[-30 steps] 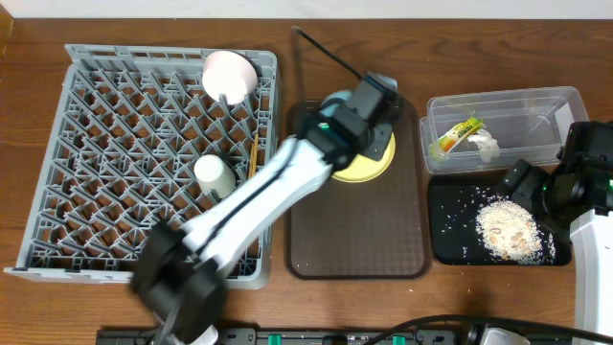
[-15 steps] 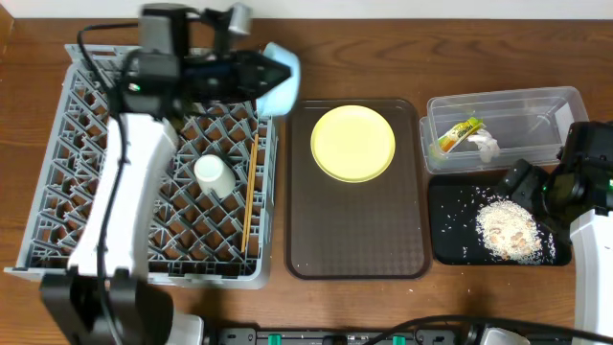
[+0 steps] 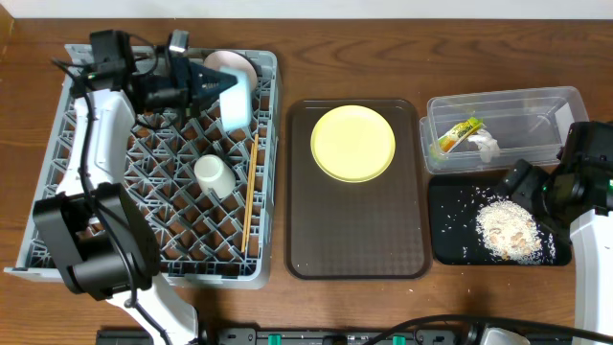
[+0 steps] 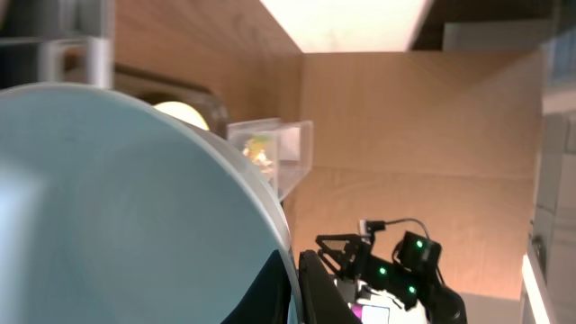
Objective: Sort waste into correct bins and load items into the dishwasher
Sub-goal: 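Carry the blue bowl left and set it in the rack, then push the blue bowl upright into the rack slot with left gripper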
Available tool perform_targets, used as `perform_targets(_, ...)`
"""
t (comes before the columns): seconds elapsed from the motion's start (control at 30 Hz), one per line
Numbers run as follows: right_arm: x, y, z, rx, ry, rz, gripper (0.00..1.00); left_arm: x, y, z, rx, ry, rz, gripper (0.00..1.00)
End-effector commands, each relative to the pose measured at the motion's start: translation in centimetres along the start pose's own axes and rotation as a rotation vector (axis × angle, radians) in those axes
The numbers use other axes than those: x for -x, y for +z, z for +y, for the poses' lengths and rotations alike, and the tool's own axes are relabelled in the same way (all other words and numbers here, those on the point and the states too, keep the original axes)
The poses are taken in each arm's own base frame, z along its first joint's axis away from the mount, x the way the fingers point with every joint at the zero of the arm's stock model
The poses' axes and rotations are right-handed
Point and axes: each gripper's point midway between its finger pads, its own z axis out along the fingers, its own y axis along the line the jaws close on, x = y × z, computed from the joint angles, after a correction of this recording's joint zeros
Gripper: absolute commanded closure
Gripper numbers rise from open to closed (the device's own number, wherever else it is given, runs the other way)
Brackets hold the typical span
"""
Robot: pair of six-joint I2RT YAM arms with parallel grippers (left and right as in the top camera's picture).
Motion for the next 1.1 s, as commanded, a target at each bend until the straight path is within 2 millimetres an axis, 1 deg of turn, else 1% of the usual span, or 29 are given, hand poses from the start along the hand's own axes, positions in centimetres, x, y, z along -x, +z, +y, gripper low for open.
perform_targets(0.0,0.5,-0.5,-0.3,-0.002,0.019,-0.022,0.01,0.1,-0.1,3.2,0.079,-0.002,-0.006,0.92)
perform_targets(0.07,0.5,-0.5,-0.3,-0.002,0.019,-0.022,0.01,0.1,0.1,4.3,0.094,-0.010,-0.002,0.92)
perform_targets(0.27,0.5,-0.5,-0.3,-0.002,0.019,-0.022,0.01,0.2,0.6,6.4,0.098,-0.065,0.013,0.92)
perform_targets(0.37,0.5,-0.5,-0.3,-0.002,0.019,-0.022,0.01,0.2,0.4,6.8,0.107,-0.073,0.008,0.92)
perform_targets(0.5,0.5,-0.5,-0.3,-0.002,0.019,-0.022,0.01,0.7,-0.6,8.3,0.179,-0.084,-0.024,0.92)
perform_targets(0.57,0.5,-0.5,-0.3,-0.002,0.019,-0.022,0.01,1.1,-1.5,9.2,0.219,-0.096,-0.048,0.92)
perform_targets(0.67,0.5,-0.5,-0.3,-0.002,0.019,-0.022,0.01,1.3,-2.4,9.8,0.242,-0.110,-0.069,0.91)
perform_targets(0.7,0.5,-0.5,-0.3,-0.002,0.019,-0.022,0.01,1.4,-2.7,10.0,0.251,-0.113,-0.077,0.85)
perform_targets(0.73,0.5,-0.5,-0.3,-0.002,0.019,-0.022,0.01,1.5,-2.9,10.1,0.257,-0.117,-0.082,0.83)
perform_targets(0.8,0.5,-0.5,-0.3,-0.002,0.019,-0.022,0.01,1.6,-3.5,10.5,0.268,-0.126,-0.094,0.70)
perform_targets(0.9,0.5,-0.5,-0.3,-0.002,0.019,-0.022,0.01,1.9,-4.4,11.2,0.298,-0.138,-0.117,0.48)
perform_targets(1.0,0.5,-0.5,-0.3,-0.002,0.019,-0.022,0.01,2.2,-5.3,11.4,0.301,-0.145,-0.138,0.28)
perform_targets(1.07,0.5,-0.5,-0.3,-0.002,0.019,-0.022,0.01,2.5,-6.0,11.4,0.301,-0.148,-0.156,0.21)
